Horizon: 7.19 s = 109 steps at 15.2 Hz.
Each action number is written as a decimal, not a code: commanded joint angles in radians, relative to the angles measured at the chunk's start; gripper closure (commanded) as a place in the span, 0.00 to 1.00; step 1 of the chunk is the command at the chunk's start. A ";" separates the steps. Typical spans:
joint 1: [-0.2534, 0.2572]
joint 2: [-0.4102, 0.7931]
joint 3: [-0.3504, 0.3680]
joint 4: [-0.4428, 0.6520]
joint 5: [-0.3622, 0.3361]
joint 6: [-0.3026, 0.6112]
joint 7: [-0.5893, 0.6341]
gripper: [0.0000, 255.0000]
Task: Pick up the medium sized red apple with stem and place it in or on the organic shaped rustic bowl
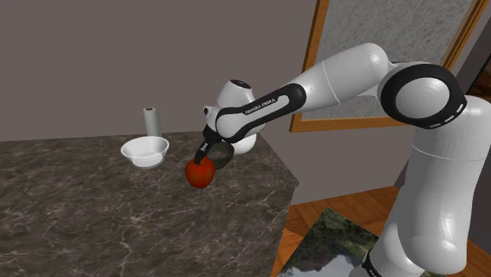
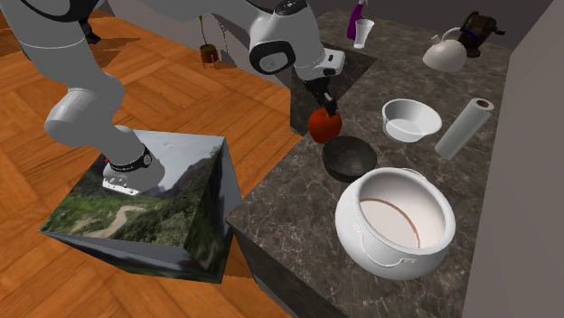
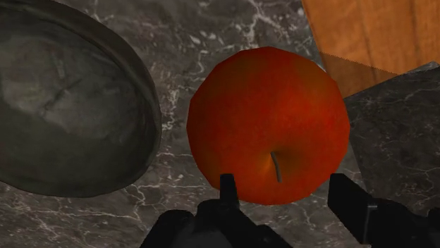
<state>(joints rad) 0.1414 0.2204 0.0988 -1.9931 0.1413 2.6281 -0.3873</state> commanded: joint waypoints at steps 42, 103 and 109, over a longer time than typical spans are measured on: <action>-0.002 -0.121 -0.009 0.288 -0.035 -0.407 0.055 1.00; -0.182 0.003 -0.095 0.403 0.099 -0.445 -0.264 0.00; -0.182 0.003 -0.095 0.403 0.099 -0.445 -0.264 0.00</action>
<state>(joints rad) -0.0407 0.2237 0.0039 -1.5894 0.2407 2.1834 -0.6510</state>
